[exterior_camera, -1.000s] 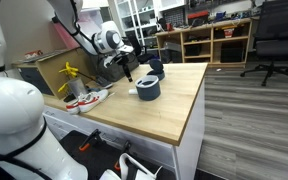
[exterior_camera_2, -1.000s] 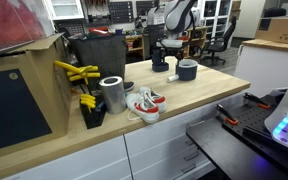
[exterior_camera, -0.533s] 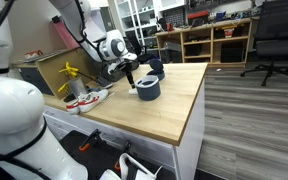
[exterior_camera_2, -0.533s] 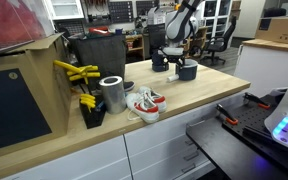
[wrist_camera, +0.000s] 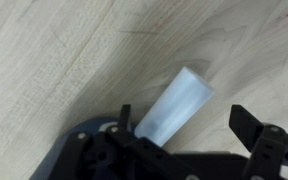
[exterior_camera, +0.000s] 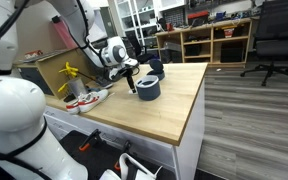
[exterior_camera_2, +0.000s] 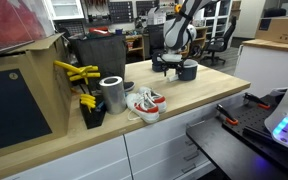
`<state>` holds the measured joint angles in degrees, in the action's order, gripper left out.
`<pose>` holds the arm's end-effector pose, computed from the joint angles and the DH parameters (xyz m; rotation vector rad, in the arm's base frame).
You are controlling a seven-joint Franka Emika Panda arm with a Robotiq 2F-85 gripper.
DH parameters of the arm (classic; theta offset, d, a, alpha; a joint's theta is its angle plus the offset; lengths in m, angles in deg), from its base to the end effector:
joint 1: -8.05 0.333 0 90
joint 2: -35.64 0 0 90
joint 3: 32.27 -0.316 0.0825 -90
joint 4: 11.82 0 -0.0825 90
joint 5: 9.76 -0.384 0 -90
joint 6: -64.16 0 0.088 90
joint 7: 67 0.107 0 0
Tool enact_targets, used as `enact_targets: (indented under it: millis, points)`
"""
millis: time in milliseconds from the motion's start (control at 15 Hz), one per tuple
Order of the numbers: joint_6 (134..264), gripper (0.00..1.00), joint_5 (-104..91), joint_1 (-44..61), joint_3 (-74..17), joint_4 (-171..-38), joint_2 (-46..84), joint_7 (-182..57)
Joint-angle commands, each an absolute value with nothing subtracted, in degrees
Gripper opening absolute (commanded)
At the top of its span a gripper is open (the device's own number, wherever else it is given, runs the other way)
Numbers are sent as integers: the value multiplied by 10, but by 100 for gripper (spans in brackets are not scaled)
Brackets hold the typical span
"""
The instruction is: Put the two white objects in the white and grey container.
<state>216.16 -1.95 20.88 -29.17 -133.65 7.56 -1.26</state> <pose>0.5683 0.1010 0.1785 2.8127 -1.2755 0.1303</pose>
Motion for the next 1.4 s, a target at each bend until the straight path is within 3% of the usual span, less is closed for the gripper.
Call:
enact_targets:
  millis: [0,133,667,1333]
  points:
    - [2187,75,-22,234,-273,-1321,53,3]
    - [2197,66,-22,241,-267,-1320,48,0]
    - [2219,7,-32,241,-265,-1343,82,-24]
    - [2200,7,-26,201,-313,-1388,271,-268]
